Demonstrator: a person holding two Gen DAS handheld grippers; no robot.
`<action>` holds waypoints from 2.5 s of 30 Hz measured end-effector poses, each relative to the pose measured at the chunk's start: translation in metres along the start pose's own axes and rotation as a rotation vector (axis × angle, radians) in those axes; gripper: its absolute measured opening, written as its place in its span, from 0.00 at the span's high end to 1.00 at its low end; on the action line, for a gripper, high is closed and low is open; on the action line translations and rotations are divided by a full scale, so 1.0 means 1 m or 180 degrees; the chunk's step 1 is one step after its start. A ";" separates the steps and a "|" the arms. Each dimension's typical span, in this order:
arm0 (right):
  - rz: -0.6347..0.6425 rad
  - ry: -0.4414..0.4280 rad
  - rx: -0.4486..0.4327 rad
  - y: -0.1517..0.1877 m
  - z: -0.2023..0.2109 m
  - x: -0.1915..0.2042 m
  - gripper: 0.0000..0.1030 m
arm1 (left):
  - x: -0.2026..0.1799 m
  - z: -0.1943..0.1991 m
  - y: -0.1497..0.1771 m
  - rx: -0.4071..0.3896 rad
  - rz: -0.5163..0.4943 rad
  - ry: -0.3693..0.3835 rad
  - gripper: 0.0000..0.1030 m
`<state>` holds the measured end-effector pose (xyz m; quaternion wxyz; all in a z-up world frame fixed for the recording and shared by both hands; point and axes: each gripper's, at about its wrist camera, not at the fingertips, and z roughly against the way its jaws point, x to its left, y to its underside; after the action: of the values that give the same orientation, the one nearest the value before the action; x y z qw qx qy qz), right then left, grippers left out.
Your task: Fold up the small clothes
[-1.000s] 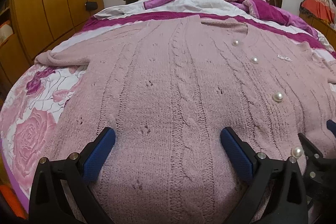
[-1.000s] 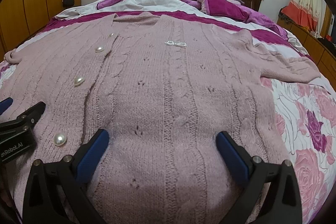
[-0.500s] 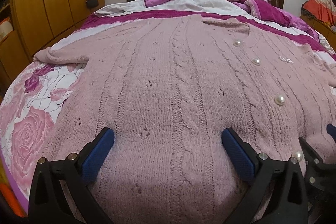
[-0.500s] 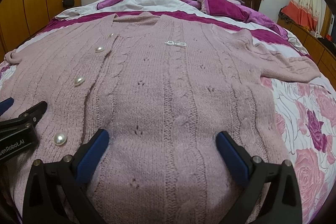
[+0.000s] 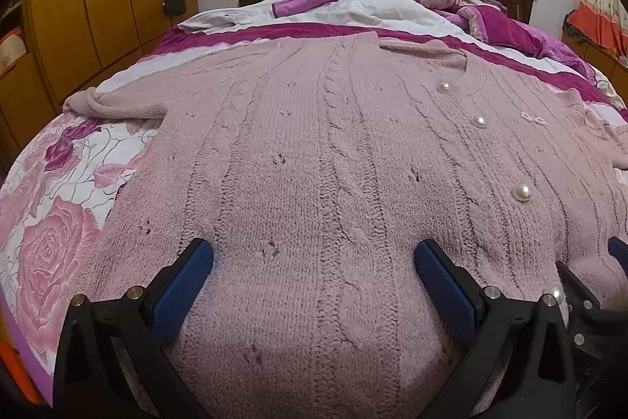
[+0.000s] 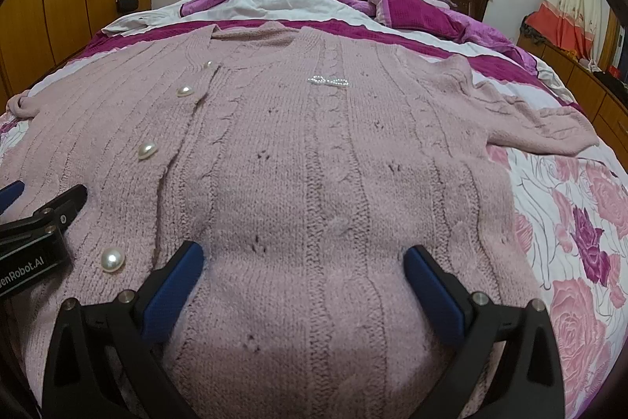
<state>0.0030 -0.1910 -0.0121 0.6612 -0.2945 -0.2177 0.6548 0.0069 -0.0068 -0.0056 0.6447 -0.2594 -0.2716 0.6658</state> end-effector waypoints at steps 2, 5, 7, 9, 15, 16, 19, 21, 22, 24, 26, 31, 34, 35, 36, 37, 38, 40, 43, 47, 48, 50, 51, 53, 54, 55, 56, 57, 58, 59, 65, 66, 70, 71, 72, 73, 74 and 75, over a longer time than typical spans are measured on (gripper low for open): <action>0.0002 0.0003 0.0004 0.000 0.000 0.000 0.00 | 0.000 0.000 0.000 0.0000 0.0000 -0.0001 0.16; 0.0004 0.0008 0.0008 0.000 0.000 0.000 0.00 | 0.001 0.001 0.001 -0.0007 0.0009 0.0011 0.16; 0.0004 0.0007 0.0007 0.000 0.000 0.000 0.00 | 0.001 0.002 0.001 -0.0015 0.0020 0.0022 0.16; 0.0005 0.0007 0.0007 0.000 0.000 0.000 0.00 | 0.001 0.003 0.001 -0.0021 0.0018 0.0011 0.16; 0.0005 0.0006 0.0010 0.000 0.000 0.000 0.00 | 0.000 0.003 0.000 -0.0028 0.0018 0.0008 0.16; 0.0004 0.0006 0.0011 0.000 0.000 0.000 0.00 | 0.000 0.003 0.001 -0.0032 0.0022 0.0011 0.16; 0.0001 0.0011 0.0018 0.000 -0.002 0.001 0.00 | 0.001 0.004 0.001 -0.0037 0.0025 0.0011 0.16; -0.0002 0.0013 0.0026 0.000 -0.002 0.000 0.00 | 0.001 0.004 0.001 -0.0037 0.0021 0.0007 0.16; -0.0004 0.0016 0.0030 0.000 -0.002 0.000 0.00 | 0.001 0.004 0.001 -0.0037 0.0021 0.0007 0.16; -0.0007 0.0029 0.0045 -0.001 -0.002 0.001 0.00 | 0.001 0.004 0.001 -0.0038 0.0018 0.0002 0.16; -0.0008 0.0040 0.0067 -0.001 -0.002 0.001 0.00 | 0.001 0.004 0.000 -0.0036 0.0019 0.0005 0.16; -0.0002 0.0074 0.0171 -0.003 0.002 0.003 0.00 | 0.000 0.004 -0.001 -0.0010 -0.0009 -0.0024 0.16; -0.0123 0.0179 0.0403 -0.010 0.004 0.006 0.00 | 0.002 0.003 -0.003 0.0025 0.0000 -0.0001 0.16; -0.0142 0.0204 0.0407 -0.011 0.005 0.007 0.00 | 0.002 0.003 -0.004 0.0044 0.0000 0.0004 0.16; -0.0181 0.0260 0.0402 -0.010 0.006 0.009 0.00 | 0.002 0.002 -0.005 0.0065 -0.0007 0.0002 0.16; -0.0203 0.0294 0.0393 -0.009 0.007 0.011 0.00 | 0.001 0.002 -0.007 0.0102 -0.0028 -0.0008 0.16; -0.0234 0.0323 0.0384 -0.009 0.009 0.012 0.01 | 0.001 0.002 -0.009 0.0132 -0.0038 -0.0014 0.16; -0.0275 0.0326 0.0388 -0.011 0.013 0.015 0.01 | 0.003 0.002 -0.013 0.0208 -0.0023 0.0002 0.16; -0.0321 0.0206 0.0322 -0.016 0.020 0.020 0.01 | 0.013 0.003 -0.021 0.0304 0.0044 0.0081 0.21; -0.0237 0.0070 0.0160 -0.021 0.033 0.034 0.01 | 0.042 0.009 -0.038 0.0265 0.0017 0.0089 0.26; -0.0181 0.0020 0.0104 -0.022 0.038 0.040 0.01 | 0.052 0.010 -0.044 0.0222 0.0041 0.0038 0.26; -0.0043 -0.0101 -0.0033 -0.023 0.046 0.054 0.01 | 0.083 0.008 -0.063 0.0100 0.0146 -0.0114 0.26; 0.0005 -0.0136 -0.0068 -0.025 0.047 0.060 0.01 | 0.098 0.005 -0.071 0.0065 0.0196 -0.0171 0.26; 0.0161 -0.0208 -0.0178 -0.027 0.050 0.075 0.01 | 0.136 -0.008 -0.093 0.0012 0.0308 -0.0345 0.29; 0.0274 -0.0231 -0.0245 -0.028 0.051 0.086 0.01 | 0.151 -0.014 -0.101 -0.0006 0.0345 -0.0437 0.30; 0.0345 -0.0229 -0.0266 -0.028 0.050 0.094 0.01 | 0.168 -0.022 -0.111 -0.0008 0.0377 -0.0563 0.33; 0.0414 -0.0226 -0.0273 -0.028 0.049 0.102 0.01 | 0.186 -0.032 -0.121 0.0007 0.0398 -0.0684 0.37; 0.0514 -0.0248 -0.0284 -0.028 0.047 0.112 0.01 | 0.201 -0.040 -0.128 0.0007 0.0416 -0.0770 0.39; 0.0582 -0.0274 -0.0285 -0.027 0.045 0.119 0.01 | 0.218 -0.050 -0.138 -0.0014 0.0449 -0.0876 0.41; 0.0671 -0.0290 -0.0277 -0.026 0.043 0.127 0.01 | 0.229 -0.057 -0.144 -0.0037 0.0471 -0.0948 0.42; 0.1005 -0.0240 -0.0271 -0.019 0.026 0.157 0.01 | 0.298 -0.116 -0.162 0.0219 0.0701 -0.1195 0.67; 0.0996 -0.0261 -0.0273 -0.019 0.024 0.157 0.01 | 0.309 -0.124 -0.161 0.0278 0.0822 -0.1149 0.70; 0.0883 -0.0379 -0.0194 -0.022 0.020 0.151 0.01 | 0.339 -0.131 -0.151 0.0261 0.1296 -0.1012 0.94; 0.0857 -0.0402 -0.0175 -0.023 0.018 0.149 0.01 | 0.343 -0.131 -0.148 0.0240 0.1387 -0.0971 1.00; 0.0828 -0.0418 -0.0157 -0.024 0.017 0.148 0.01 | 0.345 -0.128 -0.145 0.0211 0.1452 -0.0935 1.00; 0.0818 -0.0422 -0.0151 -0.023 0.017 0.148 0.01 | 0.347 -0.125 -0.143 0.0154 0.1503 -0.0875 1.00; 0.0814 -0.0421 -0.0148 -0.023 0.017 0.148 0.01 | 0.346 -0.120 -0.143 0.0071 0.1468 -0.0828 1.00; 0.0821 -0.0409 -0.0152 -0.023 0.016 0.149 0.01 | 0.342 -0.113 -0.145 -0.0013 0.1363 -0.0831 1.00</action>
<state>0.0164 -0.0403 0.0009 0.5491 -0.2931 -0.2355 0.7464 0.1780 0.3409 0.0156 0.4478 -0.2242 -0.2928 0.8145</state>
